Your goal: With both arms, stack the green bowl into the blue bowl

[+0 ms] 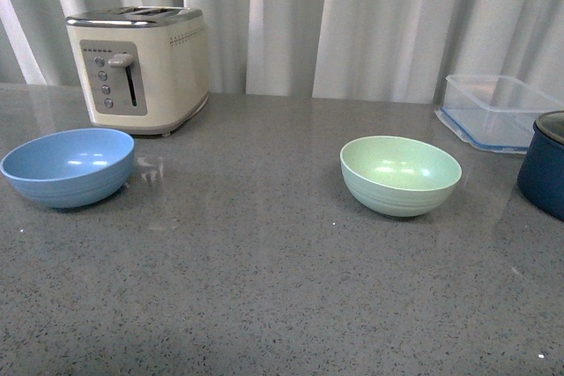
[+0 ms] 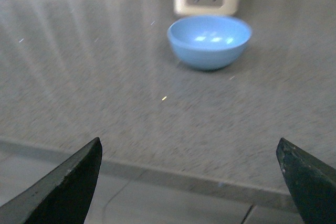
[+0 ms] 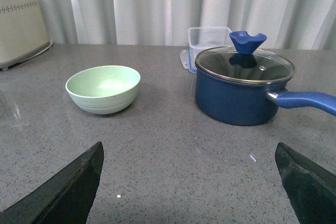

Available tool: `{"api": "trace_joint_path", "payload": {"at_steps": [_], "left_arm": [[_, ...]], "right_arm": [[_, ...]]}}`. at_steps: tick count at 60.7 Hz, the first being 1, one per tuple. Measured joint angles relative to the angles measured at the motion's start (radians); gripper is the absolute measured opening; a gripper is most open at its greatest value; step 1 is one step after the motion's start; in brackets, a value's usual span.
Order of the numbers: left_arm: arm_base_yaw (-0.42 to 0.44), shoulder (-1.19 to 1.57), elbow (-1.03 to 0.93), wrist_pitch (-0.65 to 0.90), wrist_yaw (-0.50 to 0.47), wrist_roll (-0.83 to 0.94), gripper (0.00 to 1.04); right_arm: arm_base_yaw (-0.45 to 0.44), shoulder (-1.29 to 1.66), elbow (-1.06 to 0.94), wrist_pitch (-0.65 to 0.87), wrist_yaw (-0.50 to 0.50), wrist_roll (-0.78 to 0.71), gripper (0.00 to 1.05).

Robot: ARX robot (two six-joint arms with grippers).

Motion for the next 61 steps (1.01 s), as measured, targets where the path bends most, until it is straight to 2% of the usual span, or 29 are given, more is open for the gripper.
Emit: {"api": "trace_joint_path", "payload": {"at_steps": [5, 13, 18, 34, 49, 61], "left_arm": [[0.054, 0.119, 0.105, 0.012, 0.060, -0.023, 0.98], [0.122, 0.357, 0.304, -0.006, 0.104, -0.061, 0.98], [0.152, 0.539, 0.460, -0.048, 0.181, -0.122, 0.98], [0.166, 0.995, 0.856, -0.126, 0.243, -0.271, 0.98], [0.165, 1.349, 1.086, -0.178, 0.227, -0.371, 0.98], [0.132, 1.549, 1.195, -0.198, 0.195, -0.399, 0.98]], "right_arm": [[0.000, 0.000, 0.000, 0.000, 0.000, 0.000, 0.95], [0.000, 0.000, 0.000, 0.000, 0.000, 0.000, 0.95], [0.000, 0.000, 0.000, 0.000, 0.000, 0.000, 0.95], [0.000, 0.000, 0.000, 0.000, 0.000, 0.000, 0.95], [0.000, 0.000, 0.000, 0.000, 0.000, 0.000, 0.95], [0.000, 0.000, 0.000, 0.000, 0.000, 0.000, 0.95]]}}
